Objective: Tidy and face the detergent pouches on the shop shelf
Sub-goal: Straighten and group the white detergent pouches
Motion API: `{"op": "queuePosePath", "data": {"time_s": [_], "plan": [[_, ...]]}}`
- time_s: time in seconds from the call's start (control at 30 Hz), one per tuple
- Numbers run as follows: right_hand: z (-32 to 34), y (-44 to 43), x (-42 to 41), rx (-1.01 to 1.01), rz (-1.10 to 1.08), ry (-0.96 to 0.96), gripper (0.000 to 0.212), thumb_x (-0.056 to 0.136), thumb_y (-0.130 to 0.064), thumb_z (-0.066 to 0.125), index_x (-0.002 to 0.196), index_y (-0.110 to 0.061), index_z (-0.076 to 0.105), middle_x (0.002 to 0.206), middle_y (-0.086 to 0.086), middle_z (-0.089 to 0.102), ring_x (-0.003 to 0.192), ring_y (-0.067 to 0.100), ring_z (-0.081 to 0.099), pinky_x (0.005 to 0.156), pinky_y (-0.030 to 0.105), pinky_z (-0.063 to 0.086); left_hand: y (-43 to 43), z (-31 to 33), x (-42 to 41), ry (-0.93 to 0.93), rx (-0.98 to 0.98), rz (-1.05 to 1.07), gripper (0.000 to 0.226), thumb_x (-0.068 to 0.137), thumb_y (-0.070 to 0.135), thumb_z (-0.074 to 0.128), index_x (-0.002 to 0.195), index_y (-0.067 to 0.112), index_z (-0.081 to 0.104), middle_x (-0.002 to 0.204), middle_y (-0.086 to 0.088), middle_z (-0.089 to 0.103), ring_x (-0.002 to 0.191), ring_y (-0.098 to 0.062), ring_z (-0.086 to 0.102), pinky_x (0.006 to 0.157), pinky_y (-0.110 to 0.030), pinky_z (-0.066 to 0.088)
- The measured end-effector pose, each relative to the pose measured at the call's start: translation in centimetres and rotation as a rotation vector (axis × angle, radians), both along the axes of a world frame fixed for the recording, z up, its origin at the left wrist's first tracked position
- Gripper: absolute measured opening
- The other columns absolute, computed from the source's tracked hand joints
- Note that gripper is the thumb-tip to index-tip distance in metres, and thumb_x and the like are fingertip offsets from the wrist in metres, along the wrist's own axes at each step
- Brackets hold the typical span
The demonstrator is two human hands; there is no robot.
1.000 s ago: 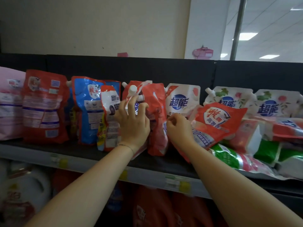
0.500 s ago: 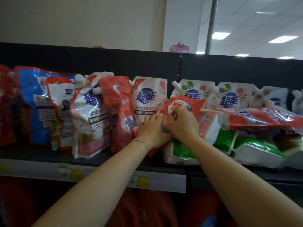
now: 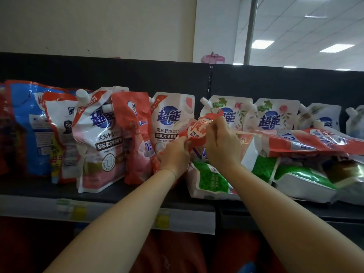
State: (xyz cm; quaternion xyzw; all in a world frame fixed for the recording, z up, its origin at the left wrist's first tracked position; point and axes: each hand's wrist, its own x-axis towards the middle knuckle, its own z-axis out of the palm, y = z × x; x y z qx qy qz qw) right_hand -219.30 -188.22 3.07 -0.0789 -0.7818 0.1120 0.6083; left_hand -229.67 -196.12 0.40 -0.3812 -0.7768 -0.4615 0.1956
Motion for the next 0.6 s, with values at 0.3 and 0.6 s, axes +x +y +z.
{"op": "queuePosePath", "data": {"time_s": [0.3,0.6], "plan": [[-0.2,2.8,-1.5,-0.130,-0.140,-0.407,0.012,0.092,-0.024,0.052,0.100,-0.014,0.053,0.106,0.002,0.052,0.091,0.022,0.051,0.073,0.035,0.046,-1.6,-0.8,-1.6,-0.230,0.552,0.069,0.029,0.102,0.017,0.039,0.118,-0.001,0.056,0.114,-0.020,0.063,0.109,-0.034,0.056,0.086,-0.026,0.036],[0.5,3.7,-3.6,-0.150,-0.205,-0.674,0.014,0.087,-0.019,0.054,0.096,-0.012,0.061,0.101,0.008,0.062,0.084,0.023,0.059,0.070,0.034,0.051,-2.1,-2.4,-1.4,0.082,0.513,0.057,0.011,0.100,0.013,0.042,0.101,0.009,0.051,0.096,-0.003,0.060,0.088,-0.018,0.057,0.073,-0.017,0.037]]}}
